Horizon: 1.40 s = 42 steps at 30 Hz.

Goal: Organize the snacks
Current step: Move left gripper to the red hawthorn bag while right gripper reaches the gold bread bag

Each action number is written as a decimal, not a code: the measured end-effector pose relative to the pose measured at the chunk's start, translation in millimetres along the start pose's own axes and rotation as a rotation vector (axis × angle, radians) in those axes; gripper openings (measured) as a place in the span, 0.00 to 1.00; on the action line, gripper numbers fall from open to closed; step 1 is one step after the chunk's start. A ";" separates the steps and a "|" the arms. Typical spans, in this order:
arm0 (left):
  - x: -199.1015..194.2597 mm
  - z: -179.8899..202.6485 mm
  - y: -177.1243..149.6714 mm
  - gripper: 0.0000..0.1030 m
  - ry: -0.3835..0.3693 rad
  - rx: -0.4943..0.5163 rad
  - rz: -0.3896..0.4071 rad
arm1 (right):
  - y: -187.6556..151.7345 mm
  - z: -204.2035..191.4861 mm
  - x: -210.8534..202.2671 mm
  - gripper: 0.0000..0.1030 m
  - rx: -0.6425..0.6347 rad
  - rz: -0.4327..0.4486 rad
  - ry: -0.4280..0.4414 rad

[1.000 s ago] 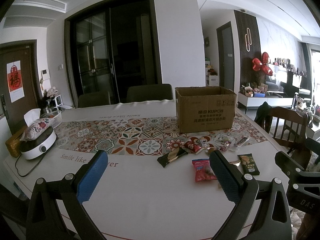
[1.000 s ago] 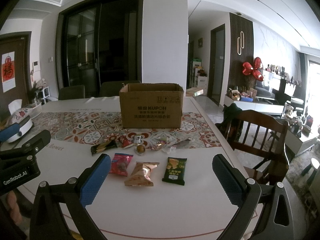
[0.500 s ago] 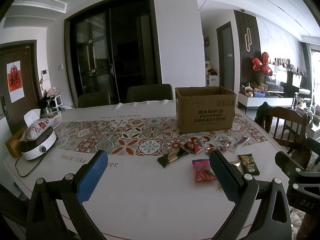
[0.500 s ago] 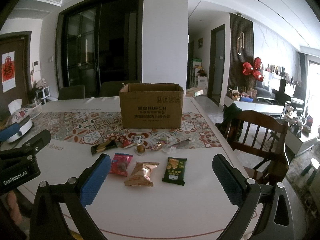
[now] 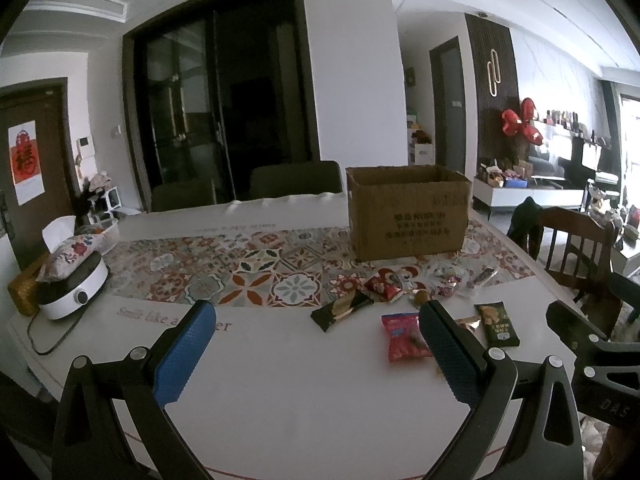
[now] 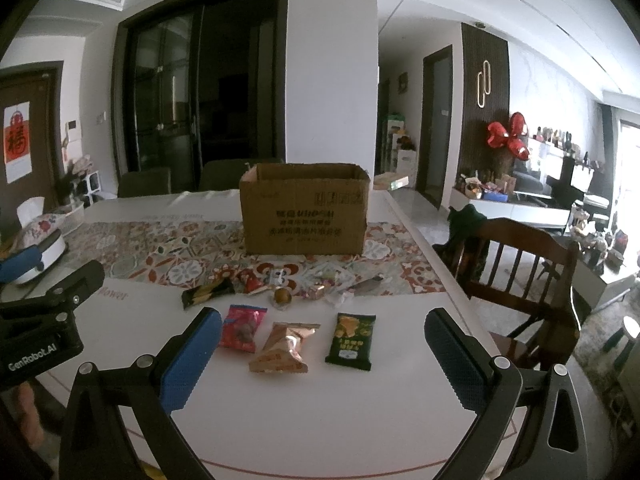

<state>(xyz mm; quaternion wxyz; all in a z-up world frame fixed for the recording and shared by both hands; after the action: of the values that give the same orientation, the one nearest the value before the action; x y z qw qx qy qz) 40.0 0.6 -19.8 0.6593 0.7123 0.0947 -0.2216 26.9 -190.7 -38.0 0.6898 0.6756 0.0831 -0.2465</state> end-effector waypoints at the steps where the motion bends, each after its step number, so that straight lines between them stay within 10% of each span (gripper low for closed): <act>1: 2.9 0.2 0.4 1.00 -0.006 0.004 -0.006 | -1.5 0.6 1.0 0.99 0.000 -0.005 0.002; 13: 59.6 13.2 -9.2 0.94 -0.117 0.051 -0.132 | -1.8 -4.9 48.6 0.98 0.026 -0.090 0.058; 27: 143.4 32.3 -26.9 0.65 -0.332 0.018 -0.310 | -25.3 -19.9 124.4 0.63 0.067 -0.325 0.182; 42: 194.2 56.7 -44.7 0.45 -0.499 0.029 -0.446 | -44.4 -28.8 161.1 0.46 0.132 -0.454 0.256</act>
<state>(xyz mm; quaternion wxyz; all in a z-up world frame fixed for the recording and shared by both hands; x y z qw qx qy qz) 181.7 -80.5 -147.3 0.5871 0.6070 0.0808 -0.5294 152.4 -197.8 -151.8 0.5552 0.7090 0.3026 -0.3124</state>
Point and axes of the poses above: each gripper's, at about its wrist camera, not at the fingertips, and x roughly the way its jaws point, z to its right, y to its top, the point moved 4 cm from there along x, roughly the way its jaws point, and after that the axes turned 7 degrees about -y, right-handed, at the moved point
